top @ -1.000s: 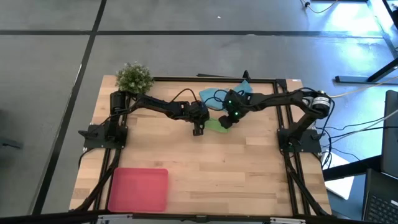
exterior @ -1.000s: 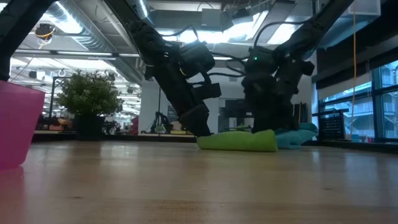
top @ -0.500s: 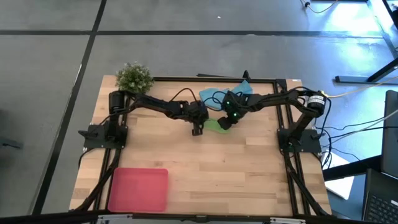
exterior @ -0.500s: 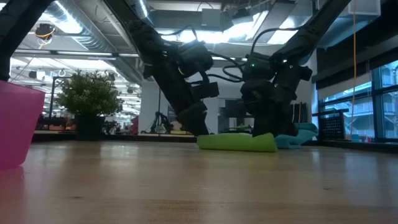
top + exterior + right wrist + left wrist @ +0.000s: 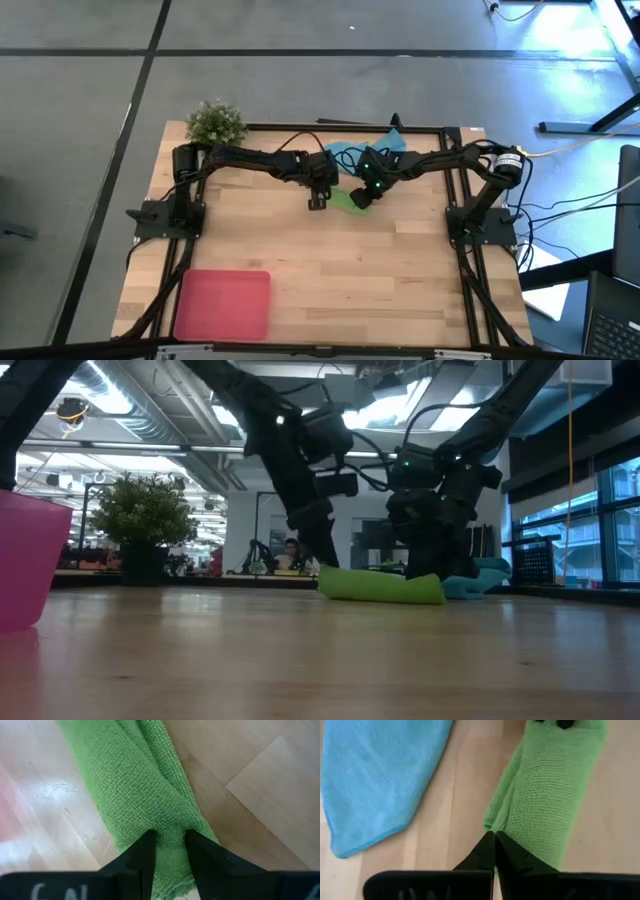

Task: Roll microfiber towels into tight, uniform cylinder then place into a basket
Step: Roll the microfiber green towel

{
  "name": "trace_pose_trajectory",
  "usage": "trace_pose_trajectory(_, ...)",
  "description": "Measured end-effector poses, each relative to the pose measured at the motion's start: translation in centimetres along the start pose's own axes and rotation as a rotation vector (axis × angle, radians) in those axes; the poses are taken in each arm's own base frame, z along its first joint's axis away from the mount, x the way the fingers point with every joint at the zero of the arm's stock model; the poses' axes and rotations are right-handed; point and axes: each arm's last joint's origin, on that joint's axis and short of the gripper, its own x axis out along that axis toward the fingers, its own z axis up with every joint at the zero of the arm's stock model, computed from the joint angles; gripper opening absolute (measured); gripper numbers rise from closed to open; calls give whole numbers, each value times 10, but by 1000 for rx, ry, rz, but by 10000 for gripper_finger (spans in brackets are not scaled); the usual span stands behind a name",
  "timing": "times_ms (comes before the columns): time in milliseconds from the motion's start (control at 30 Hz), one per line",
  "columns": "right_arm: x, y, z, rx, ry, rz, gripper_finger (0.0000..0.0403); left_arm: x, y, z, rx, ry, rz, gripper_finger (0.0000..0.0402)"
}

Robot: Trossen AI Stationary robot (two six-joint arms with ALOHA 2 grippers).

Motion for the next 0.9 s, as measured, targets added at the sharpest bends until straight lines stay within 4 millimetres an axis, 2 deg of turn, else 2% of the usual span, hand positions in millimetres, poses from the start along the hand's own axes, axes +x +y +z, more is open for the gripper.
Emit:
trace_pose_trajectory(267, 0, 0, 0, -3, -4, -5, 115, -19, 6, 14, 6, 75, -12, 0)
trace_pose_trajectory(633, 1, 0, 0, -7, 3, 1, 115, -32, 10, -14, -53, 403, -72, 0)
trace_pose_trajectory(900, 0, -1, -2, -101, 28, 15, 115, -40, 9, -29, -3, 567, -123, 0)
